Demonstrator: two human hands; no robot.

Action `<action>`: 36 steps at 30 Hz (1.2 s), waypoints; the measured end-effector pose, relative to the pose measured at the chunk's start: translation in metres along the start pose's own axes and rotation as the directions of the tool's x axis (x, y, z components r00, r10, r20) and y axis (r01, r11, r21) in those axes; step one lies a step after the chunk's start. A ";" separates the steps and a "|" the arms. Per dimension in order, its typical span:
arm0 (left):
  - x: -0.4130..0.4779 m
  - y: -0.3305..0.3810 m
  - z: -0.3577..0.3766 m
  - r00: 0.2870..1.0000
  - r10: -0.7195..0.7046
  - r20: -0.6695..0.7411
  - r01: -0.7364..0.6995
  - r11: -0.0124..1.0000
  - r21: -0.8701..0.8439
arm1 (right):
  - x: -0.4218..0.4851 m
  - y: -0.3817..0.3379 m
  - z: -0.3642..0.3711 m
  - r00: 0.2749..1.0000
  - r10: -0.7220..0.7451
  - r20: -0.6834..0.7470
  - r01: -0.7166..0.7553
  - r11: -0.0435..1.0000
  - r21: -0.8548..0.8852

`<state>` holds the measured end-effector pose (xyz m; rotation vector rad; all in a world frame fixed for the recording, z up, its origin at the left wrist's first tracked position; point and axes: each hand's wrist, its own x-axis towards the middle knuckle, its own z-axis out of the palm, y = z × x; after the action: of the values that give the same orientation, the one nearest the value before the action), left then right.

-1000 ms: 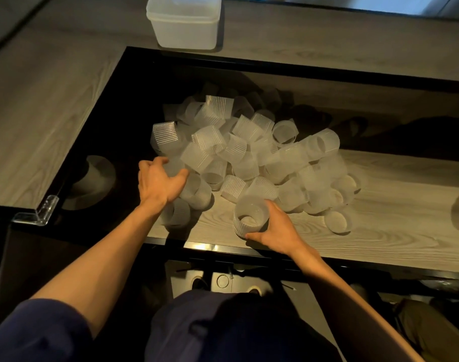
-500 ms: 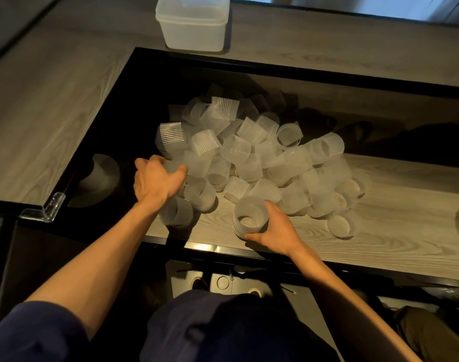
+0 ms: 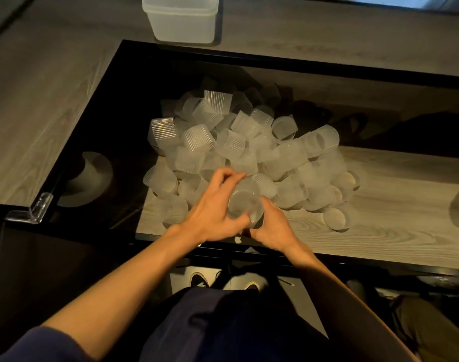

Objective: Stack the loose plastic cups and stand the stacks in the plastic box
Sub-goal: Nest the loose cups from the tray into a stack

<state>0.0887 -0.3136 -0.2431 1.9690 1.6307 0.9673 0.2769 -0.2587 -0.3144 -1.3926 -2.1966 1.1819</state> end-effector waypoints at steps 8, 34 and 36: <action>0.002 0.003 0.017 0.992 0.012 0.128 -0.014 1.000 0.018 | -0.001 -0.008 -0.002 0.995 -0.104 -0.009 0.104 0.995 -0.008; -0.052 -0.066 -0.038 0.576 -0.769 -0.277 0.817 0.537 0.209 | -0.004 0.005 0.002 0.999 0.003 0.033 -0.004 1.000 0.019; -0.051 -0.059 -0.039 0.606 -0.713 -0.352 0.795 0.560 0.232 | -0.003 0.005 0.001 0.999 -0.003 0.037 0.002 1.000 0.020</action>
<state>0.0164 -0.3531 -0.2704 1.0646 2.6196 0.5371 0.2814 -0.2609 -0.3183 -1.3709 -2.2045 1.2343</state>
